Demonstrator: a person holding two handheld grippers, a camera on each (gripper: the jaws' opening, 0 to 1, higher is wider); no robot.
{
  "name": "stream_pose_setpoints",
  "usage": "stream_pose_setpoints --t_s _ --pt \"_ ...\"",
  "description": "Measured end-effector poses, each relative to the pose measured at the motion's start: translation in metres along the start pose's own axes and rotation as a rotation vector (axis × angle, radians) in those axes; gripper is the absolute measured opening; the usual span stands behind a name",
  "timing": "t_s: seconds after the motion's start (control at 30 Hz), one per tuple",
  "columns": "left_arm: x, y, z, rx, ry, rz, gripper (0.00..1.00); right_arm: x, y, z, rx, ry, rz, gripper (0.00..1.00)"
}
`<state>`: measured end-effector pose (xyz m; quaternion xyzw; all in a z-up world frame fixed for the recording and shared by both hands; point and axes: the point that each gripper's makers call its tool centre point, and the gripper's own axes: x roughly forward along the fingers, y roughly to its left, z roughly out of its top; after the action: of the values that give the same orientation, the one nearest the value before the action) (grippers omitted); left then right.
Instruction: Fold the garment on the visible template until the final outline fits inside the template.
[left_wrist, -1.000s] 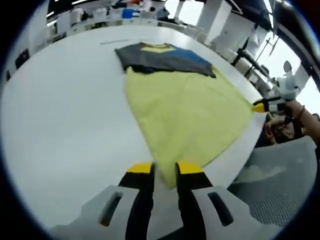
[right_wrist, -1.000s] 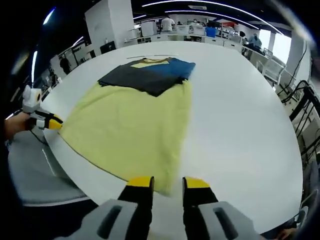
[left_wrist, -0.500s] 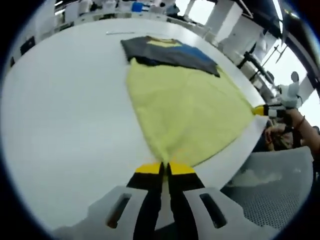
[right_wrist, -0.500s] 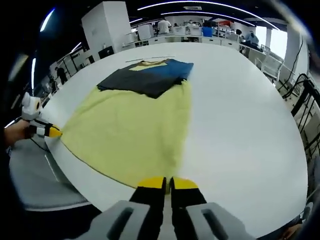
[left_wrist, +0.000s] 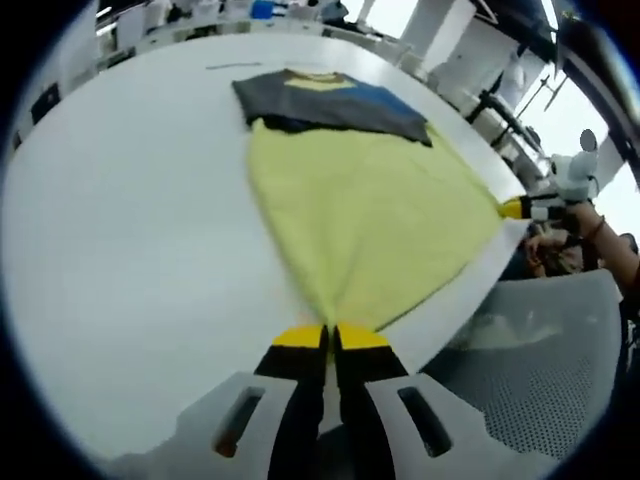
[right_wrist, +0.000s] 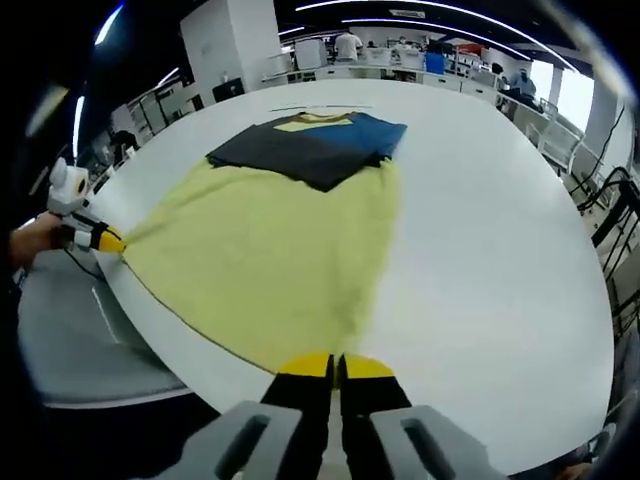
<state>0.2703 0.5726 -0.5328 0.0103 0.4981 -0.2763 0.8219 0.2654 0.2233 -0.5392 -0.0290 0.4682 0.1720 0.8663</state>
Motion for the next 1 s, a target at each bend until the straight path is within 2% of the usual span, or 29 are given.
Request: stream_pose_setpoints --t_s 0.17,0.3,0.43,0.73,1.0 --pt "-0.008 0.001 -0.015 0.084 0.054 -0.008 0.00 -0.003 0.014 -0.004 0.019 0.002 0.045 0.00" --pt "-0.013 0.003 -0.024 0.109 0.077 0.002 0.00 -0.006 0.023 -0.007 0.031 0.004 0.068 0.00" --pt "-0.017 0.002 -0.032 0.121 0.100 0.002 0.00 -0.008 0.032 -0.015 0.004 0.028 0.077 0.00" --pt "-0.024 0.003 -0.041 0.086 0.096 -0.002 0.00 -0.012 0.038 -0.025 -0.022 0.041 0.072 0.00" --pt "-0.030 0.001 -0.048 0.043 0.092 -0.016 0.00 -0.019 0.045 -0.033 -0.012 0.048 0.080 0.00"
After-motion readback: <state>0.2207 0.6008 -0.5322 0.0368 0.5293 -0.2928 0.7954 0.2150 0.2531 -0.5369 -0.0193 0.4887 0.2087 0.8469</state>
